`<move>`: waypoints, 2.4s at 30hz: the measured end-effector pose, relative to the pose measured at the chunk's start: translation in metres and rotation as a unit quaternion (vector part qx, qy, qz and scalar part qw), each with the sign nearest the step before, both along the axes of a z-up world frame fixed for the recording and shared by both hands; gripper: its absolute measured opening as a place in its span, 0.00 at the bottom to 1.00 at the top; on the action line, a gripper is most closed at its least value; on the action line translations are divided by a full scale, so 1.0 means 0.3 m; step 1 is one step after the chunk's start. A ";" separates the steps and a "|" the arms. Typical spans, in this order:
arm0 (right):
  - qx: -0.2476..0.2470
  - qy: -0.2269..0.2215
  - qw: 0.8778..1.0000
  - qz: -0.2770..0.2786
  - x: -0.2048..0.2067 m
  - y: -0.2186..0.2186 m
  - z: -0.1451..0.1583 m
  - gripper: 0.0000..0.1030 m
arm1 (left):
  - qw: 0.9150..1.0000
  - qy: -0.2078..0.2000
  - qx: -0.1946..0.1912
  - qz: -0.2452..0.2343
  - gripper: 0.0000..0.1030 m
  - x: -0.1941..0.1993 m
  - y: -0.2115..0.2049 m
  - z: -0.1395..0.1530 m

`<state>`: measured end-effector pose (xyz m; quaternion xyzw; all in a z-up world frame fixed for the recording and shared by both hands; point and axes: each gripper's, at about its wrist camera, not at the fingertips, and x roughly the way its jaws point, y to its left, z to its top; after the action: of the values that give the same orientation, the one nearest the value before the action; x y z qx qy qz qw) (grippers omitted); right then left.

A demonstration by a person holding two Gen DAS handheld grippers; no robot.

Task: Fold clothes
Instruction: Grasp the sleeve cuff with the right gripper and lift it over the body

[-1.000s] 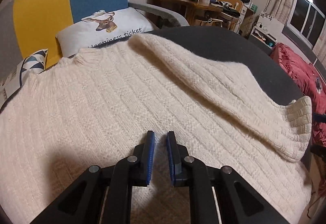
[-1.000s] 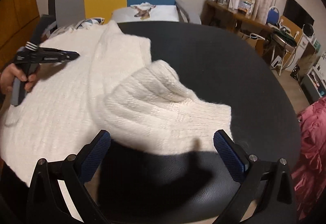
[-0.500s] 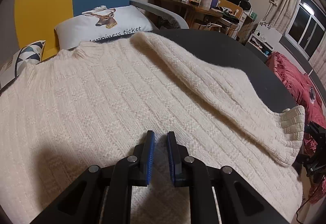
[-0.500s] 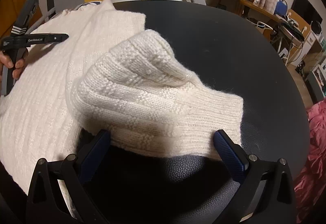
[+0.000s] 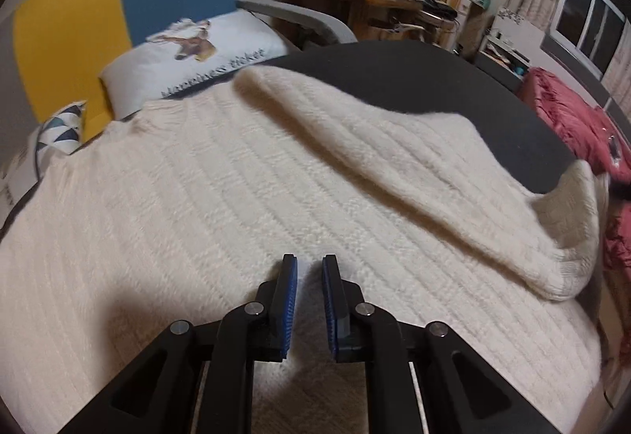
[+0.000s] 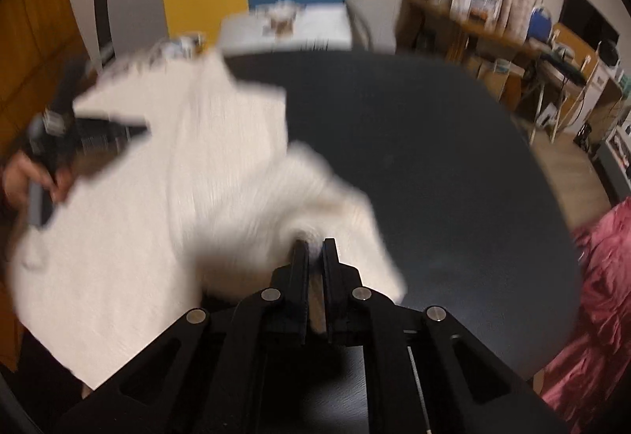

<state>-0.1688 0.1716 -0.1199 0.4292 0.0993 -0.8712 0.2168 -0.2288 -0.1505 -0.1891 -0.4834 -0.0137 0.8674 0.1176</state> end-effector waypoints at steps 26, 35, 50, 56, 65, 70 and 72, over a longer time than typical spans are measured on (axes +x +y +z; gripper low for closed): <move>0.038 -0.079 0.993 0.078 -0.038 -0.012 -0.207 0.63 | 0.955 -0.097 0.279 0.007 0.16 -0.303 -0.034 -0.017; 0.070 -0.049 0.993 0.076 -0.002 -0.044 -0.236 0.12 | 0.975 -0.033 0.221 0.005 0.00 -0.314 0.055 0.047; 0.015 -0.022 0.999 -0.022 -0.163 0.014 -0.045 0.13 | 0.996 0.042 0.078 0.021 0.12 -0.198 -0.003 0.057; -0.010 -0.024 0.999 -0.020 -0.203 0.026 0.028 0.13 | 0.999 0.049 -0.022 -0.009 0.12 -0.055 0.007 -0.004; -0.013 -0.006 0.998 -0.054 -0.297 0.006 0.003 0.13 | 0.999 0.046 -0.003 0.011 0.15 -0.052 0.003 -0.038; -0.033 0.015 0.993 -0.108 -0.420 0.093 0.077 0.13 | 0.999 0.048 -0.014 0.010 0.15 -0.059 0.022 -0.037; -0.029 -0.001 0.991 -0.128 -0.493 0.131 0.074 0.13 | 0.999 0.048 -0.013 0.010 0.15 -0.054 0.024 -0.037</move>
<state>-0.3166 0.2110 -0.0978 0.4326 0.0180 -0.8939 0.1159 -0.2449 -0.1431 -0.2003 -0.4424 -0.0014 0.8909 0.1030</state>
